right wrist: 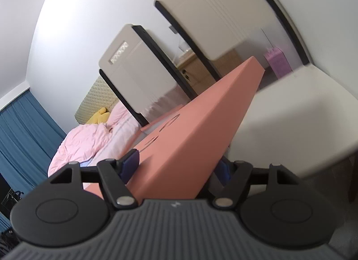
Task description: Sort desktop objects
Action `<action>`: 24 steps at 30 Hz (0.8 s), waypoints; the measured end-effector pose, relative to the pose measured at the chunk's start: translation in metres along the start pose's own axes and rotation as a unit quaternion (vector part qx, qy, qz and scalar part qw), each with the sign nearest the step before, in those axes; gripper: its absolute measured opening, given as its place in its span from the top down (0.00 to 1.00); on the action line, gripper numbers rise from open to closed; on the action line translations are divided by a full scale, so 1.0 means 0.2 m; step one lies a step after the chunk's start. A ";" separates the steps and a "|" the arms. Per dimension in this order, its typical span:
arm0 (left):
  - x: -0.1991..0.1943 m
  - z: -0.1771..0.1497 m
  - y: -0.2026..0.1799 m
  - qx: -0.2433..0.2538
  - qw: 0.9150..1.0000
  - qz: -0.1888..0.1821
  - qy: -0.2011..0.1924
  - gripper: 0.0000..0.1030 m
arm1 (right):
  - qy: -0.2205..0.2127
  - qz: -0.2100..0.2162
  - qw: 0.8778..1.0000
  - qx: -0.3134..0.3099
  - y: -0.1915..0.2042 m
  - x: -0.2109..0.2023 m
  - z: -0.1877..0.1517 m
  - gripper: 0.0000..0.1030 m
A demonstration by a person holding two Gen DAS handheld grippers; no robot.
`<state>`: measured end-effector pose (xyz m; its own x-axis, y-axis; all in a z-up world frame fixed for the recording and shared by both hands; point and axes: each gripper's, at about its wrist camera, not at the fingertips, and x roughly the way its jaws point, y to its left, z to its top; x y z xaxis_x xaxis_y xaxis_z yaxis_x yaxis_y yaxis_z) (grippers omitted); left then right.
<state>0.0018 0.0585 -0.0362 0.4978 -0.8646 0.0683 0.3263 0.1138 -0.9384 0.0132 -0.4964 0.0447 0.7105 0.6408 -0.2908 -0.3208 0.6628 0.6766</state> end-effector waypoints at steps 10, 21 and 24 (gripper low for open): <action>-0.37 0.33 -0.10 0.047 0.984 0.049 -0.166 0.53 | 0.001 0.087 0.996 -0.023 0.25 0.70 0.15 0.31; -0.52 0.61 0.02 0.058 0.941 0.173 -0.286 0.52 | 0.070 0.139 0.988 0.019 0.21 1.63 0.12 0.31; -0.51 0.64 0.07 0.056 0.933 0.203 -0.293 0.52 | 0.079 0.133 0.988 0.026 0.17 1.75 0.11 0.31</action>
<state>0.0579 0.2108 -0.0137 0.9415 -0.3268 -0.0817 0.0799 0.4522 -0.8883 0.2647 -0.2584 -0.0203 0.4985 0.8442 -0.1973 -0.4464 0.4451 0.7763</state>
